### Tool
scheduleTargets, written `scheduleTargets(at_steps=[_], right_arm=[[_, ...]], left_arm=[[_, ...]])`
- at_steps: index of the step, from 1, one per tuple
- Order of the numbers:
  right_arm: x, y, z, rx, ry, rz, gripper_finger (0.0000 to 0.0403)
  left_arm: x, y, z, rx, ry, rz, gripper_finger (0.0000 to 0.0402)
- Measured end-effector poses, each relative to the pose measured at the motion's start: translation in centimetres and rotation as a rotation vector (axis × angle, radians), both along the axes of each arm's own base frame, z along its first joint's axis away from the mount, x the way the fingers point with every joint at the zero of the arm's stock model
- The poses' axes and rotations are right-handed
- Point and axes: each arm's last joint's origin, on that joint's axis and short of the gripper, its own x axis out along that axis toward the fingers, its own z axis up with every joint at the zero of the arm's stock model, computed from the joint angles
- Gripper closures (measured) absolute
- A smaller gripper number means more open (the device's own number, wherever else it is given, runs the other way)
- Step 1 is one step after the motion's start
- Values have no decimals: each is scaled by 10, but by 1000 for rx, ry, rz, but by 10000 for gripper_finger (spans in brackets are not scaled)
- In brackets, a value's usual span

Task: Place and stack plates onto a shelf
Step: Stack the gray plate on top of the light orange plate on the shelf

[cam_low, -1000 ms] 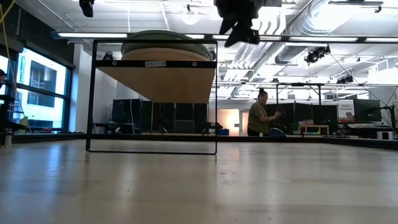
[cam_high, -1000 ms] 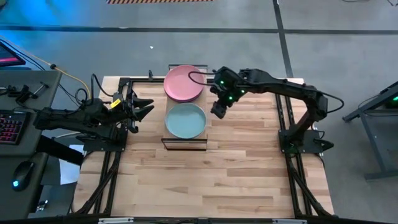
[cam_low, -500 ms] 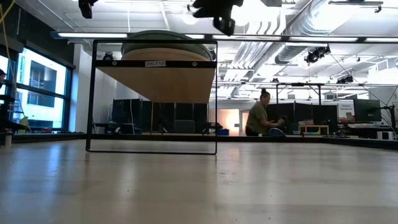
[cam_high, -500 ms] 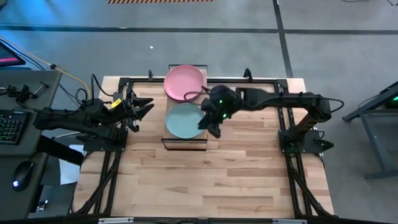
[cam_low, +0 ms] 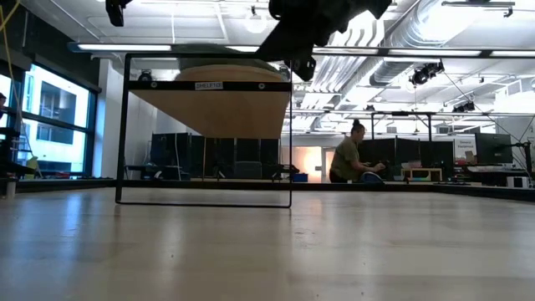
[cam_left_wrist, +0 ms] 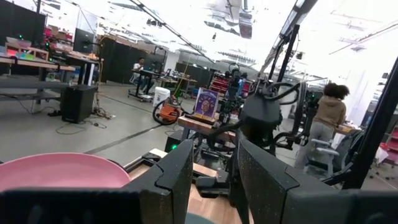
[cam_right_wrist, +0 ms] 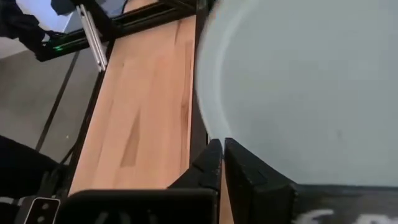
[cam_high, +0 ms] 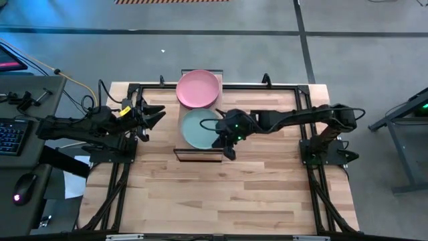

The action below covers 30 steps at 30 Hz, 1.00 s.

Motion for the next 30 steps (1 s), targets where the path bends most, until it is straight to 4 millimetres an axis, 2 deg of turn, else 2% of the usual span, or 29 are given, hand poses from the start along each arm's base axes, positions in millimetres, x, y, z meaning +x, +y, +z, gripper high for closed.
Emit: scheduleTargets(at_steps=[8,13,20,24,27,30], right_arm=[[0,3,-3,-42,3,-45,402],[-4,-7,5,-64,-24,-90,402],[-36,-34,37,-135,-30,-233,403],[-58,-42,50,-169,12,-289,403],[-71,-42,49,-183,46,-319,403],[-83,-40,38,-163,72,-342,403]], left_arm=[[0,0,0,-2,-1,2,284],[0,0,0,-24,-8,-2,284],[0,0,0,-26,-6,0,284],[0,0,0,-27,-5,2,284],[0,0,0,-27,-5,2,284],[0,0,0,-40,-8,-1,284]])
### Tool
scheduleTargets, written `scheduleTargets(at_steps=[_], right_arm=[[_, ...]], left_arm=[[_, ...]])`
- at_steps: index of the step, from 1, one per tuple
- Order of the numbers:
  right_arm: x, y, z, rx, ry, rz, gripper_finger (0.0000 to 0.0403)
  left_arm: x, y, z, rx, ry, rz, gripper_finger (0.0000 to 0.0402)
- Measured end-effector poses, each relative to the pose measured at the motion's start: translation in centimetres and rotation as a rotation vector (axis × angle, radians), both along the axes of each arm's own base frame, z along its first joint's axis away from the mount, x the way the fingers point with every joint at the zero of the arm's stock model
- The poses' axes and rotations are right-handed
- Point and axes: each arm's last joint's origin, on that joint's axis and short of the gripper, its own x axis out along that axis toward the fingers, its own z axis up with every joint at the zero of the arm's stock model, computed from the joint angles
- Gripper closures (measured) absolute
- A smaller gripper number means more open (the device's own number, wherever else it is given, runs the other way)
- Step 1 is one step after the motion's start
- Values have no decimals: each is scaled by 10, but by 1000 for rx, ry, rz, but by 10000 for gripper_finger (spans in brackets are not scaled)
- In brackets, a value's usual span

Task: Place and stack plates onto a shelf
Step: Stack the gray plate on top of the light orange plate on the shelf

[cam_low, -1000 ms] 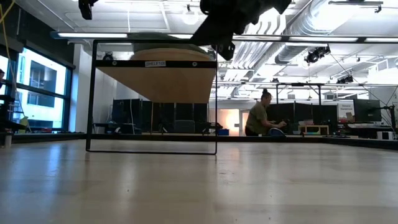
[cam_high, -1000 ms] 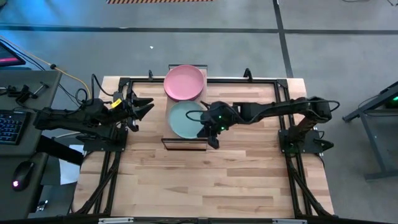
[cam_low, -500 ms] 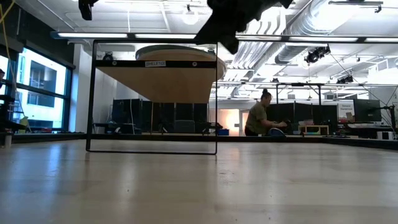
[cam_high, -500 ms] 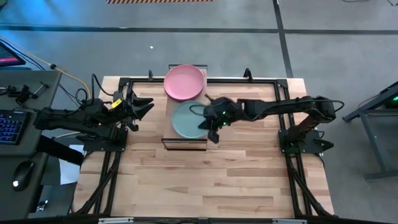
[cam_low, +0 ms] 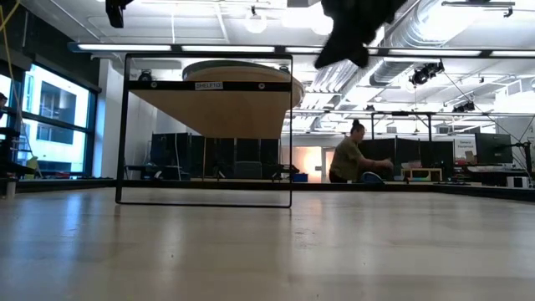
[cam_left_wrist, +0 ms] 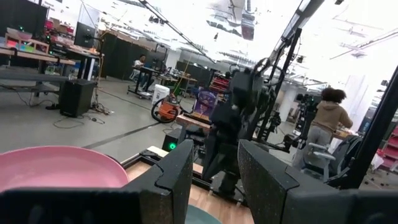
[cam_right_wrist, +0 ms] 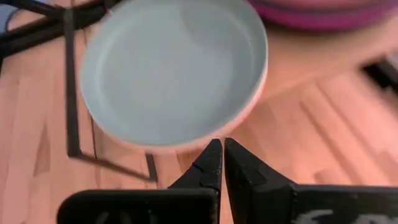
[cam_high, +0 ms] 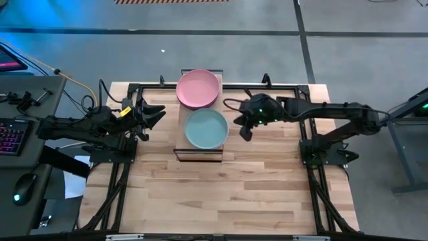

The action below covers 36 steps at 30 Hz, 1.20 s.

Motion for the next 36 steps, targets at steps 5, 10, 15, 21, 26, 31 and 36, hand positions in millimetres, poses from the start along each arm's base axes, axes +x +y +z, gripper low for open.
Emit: scheduleTargets(at_steps=[5,10,15,21,26,31,36], right_arm=[[-15,8,-21,65,-12,-36,403],[-18,12,-27,93,-82,-46,403],[-18,12,-28,93,-83,-44,403],[-17,12,-27,93,-96,-42,403],[-17,12,-27,94,-96,-42,403],[-17,12,-27,90,-96,-47,403],[-17,12,-27,86,-96,-51,403]], left_arm=[[0,0,0,-9,-1,-2,284],[0,0,-1,-9,4,-2,284],[2,0,-1,-8,11,-2,284],[2,0,-2,-8,21,-2,284],[2,0,-4,-31,33,-6,284],[3,0,-5,-29,38,-17,284],[13,-2,-14,6,148,-36,284]])
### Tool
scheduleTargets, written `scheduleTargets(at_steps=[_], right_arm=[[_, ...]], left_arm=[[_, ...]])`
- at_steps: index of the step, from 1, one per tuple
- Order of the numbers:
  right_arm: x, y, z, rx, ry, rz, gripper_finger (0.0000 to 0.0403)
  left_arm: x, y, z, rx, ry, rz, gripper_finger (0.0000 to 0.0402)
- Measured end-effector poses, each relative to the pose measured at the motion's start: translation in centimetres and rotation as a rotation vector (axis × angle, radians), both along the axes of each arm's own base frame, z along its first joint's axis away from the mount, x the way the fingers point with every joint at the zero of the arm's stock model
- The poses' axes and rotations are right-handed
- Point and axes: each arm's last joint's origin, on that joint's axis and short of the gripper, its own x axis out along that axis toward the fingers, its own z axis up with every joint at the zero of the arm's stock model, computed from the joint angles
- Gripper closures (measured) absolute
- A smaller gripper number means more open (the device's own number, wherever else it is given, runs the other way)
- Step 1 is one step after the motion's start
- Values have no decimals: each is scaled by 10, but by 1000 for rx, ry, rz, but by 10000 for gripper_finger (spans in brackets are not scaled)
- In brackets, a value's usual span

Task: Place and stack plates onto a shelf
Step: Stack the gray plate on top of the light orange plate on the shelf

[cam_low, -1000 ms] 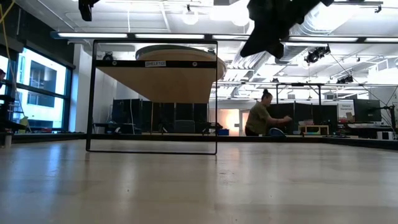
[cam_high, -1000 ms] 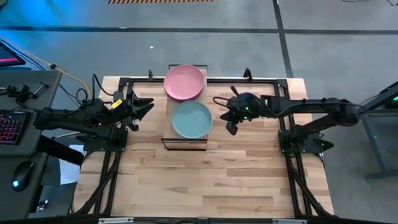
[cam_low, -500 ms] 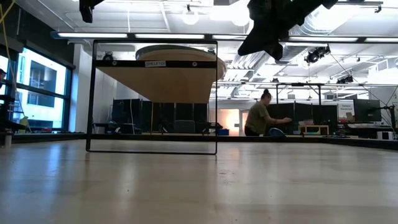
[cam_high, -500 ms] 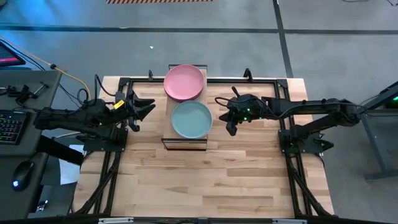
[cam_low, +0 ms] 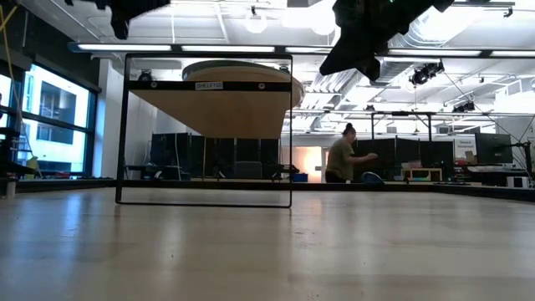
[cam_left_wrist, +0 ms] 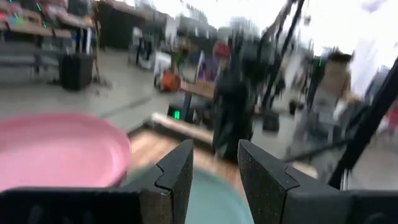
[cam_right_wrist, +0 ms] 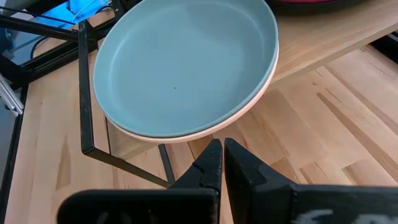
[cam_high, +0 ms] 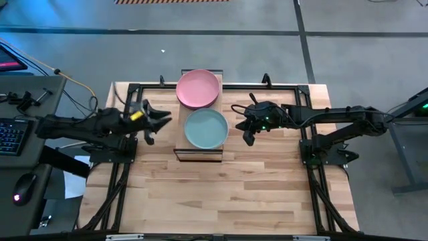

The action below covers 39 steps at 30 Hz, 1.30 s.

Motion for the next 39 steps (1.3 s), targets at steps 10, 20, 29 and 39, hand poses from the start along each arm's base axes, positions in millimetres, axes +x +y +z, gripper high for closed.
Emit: scheduleTargets(at_steps=[10,20,29,39], right_arm=[[0,0,0,0,0,-13,403],[0,0,0,1,0,-13,403],[0,0,0,16,-2,-24,403],[0,0,0,12,-1,-22,403]], left_arm=[[44,-5,-36,73,285,-67,362],[62,3,-55,96,409,-29,399],[64,9,-59,94,433,-20,401],[65,8,-62,83,449,-37,401]])
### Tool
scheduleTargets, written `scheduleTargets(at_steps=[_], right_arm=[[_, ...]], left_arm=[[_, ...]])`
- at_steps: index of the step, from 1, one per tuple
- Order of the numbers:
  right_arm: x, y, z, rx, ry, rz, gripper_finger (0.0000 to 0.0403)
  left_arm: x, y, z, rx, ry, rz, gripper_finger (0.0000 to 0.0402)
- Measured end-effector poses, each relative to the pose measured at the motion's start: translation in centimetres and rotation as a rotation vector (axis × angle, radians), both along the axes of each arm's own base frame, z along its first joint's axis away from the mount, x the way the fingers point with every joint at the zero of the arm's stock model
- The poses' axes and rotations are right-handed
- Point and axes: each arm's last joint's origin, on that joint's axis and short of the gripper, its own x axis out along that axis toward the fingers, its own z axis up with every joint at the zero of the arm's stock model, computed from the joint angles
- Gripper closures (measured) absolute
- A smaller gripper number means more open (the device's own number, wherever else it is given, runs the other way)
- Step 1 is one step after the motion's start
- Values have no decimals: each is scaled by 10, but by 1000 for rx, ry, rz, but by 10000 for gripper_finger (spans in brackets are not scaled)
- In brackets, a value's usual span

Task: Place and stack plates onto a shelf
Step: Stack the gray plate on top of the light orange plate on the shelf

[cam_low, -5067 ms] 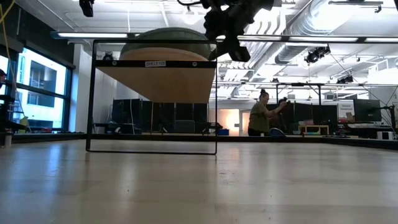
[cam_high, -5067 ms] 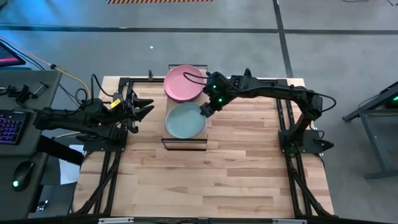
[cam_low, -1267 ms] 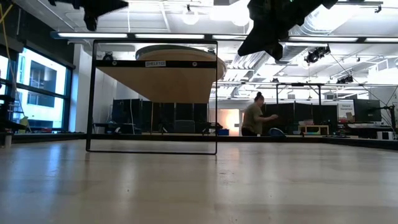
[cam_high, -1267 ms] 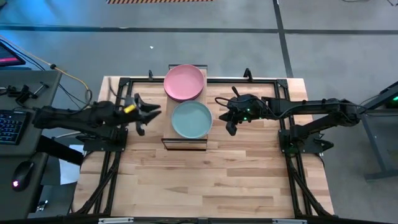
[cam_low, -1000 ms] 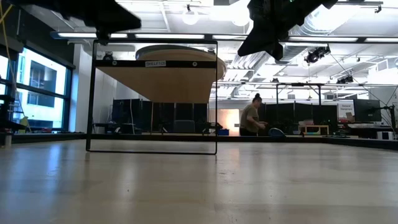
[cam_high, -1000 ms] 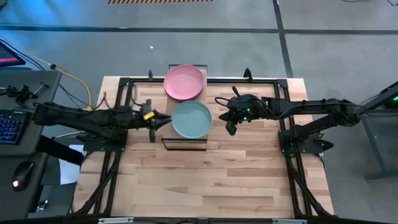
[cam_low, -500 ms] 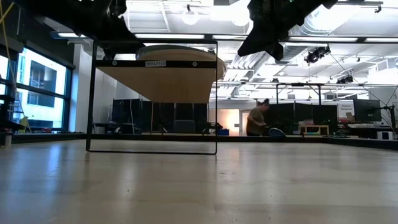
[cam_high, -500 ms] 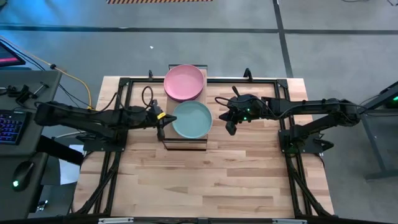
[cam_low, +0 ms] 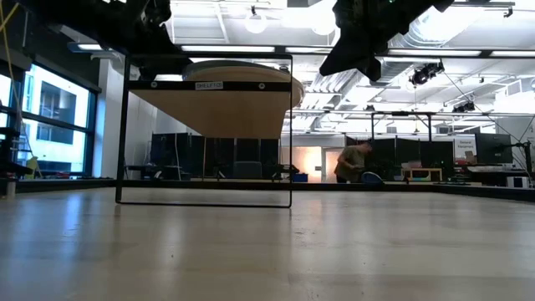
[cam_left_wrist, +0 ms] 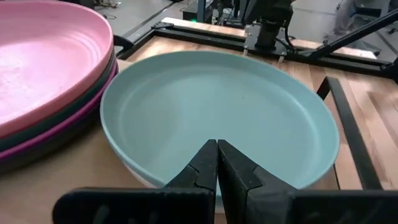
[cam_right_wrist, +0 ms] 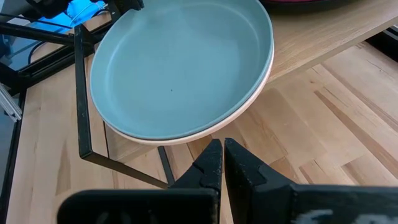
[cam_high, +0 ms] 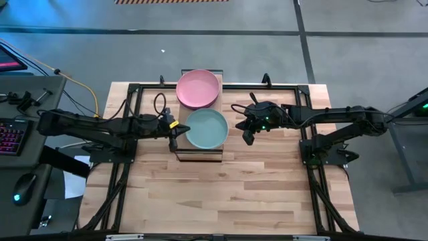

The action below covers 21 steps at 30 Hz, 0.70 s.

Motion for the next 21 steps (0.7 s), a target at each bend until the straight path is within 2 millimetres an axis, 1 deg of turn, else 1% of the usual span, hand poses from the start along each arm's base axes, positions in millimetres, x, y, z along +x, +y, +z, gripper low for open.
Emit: scheduleTargets(at_steps=[5,8,15,18,21], right_arm=[[0,0,0,0,0,0,403],[0,0,0,-1,1,1,403],[0,0,0,-1,0,0,403],[0,0,0,3,0,-3,403],[3,-1,-5,12,17,-37,403]], left_arm=[[1,0,-2,0,13,0,401],[4,0,-7,0,43,2,401],[11,0,-10,-9,40,7,401],[12,0,-6,-7,-5,7,401],[5,2,9,11,-110,9,401]])
